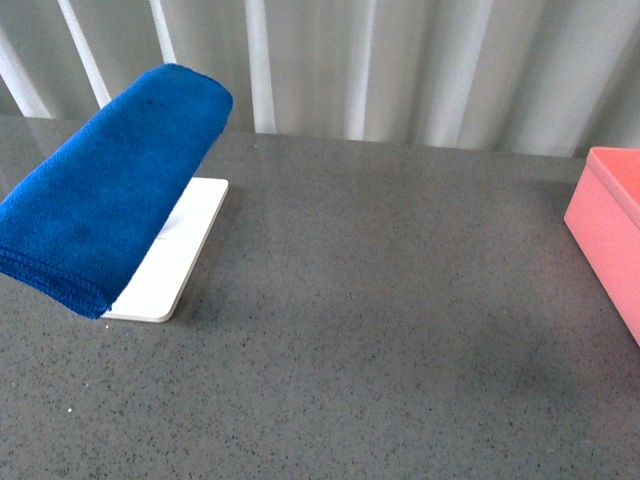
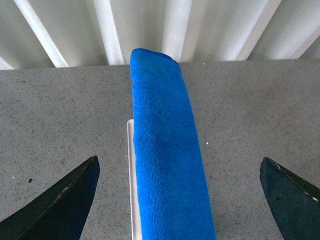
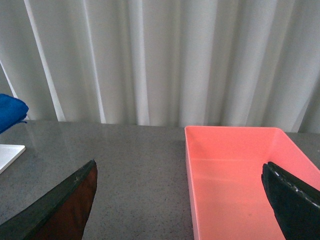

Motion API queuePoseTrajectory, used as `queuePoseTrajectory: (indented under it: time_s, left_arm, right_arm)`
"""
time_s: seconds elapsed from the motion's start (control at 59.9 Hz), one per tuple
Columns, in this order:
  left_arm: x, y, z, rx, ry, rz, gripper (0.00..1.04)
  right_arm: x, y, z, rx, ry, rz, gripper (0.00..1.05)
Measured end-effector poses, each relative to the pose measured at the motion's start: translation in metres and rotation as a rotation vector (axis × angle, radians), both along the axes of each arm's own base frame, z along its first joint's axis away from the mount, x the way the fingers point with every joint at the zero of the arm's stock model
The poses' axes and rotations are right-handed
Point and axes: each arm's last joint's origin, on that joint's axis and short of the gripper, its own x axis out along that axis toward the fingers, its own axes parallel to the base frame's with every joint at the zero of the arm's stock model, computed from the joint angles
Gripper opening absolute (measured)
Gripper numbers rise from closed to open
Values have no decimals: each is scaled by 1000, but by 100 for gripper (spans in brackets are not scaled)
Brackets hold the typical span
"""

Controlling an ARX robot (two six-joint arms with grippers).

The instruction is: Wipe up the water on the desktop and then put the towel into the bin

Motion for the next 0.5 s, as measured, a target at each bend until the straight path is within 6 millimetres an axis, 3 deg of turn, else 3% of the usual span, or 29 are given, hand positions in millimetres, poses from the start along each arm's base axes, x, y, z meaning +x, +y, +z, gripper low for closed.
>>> queuePoseTrajectory:
  time_s: [0.2, 0.501]
  left_arm:
    - [47, -4, -6, 83, 99, -11, 98]
    - [71, -7, -39, 180, 124, -11, 98]
  right_arm:
    - [0, 0, 0, 0, 0, 0, 98]
    - [0, 0, 0, 0, 0, 0, 98]
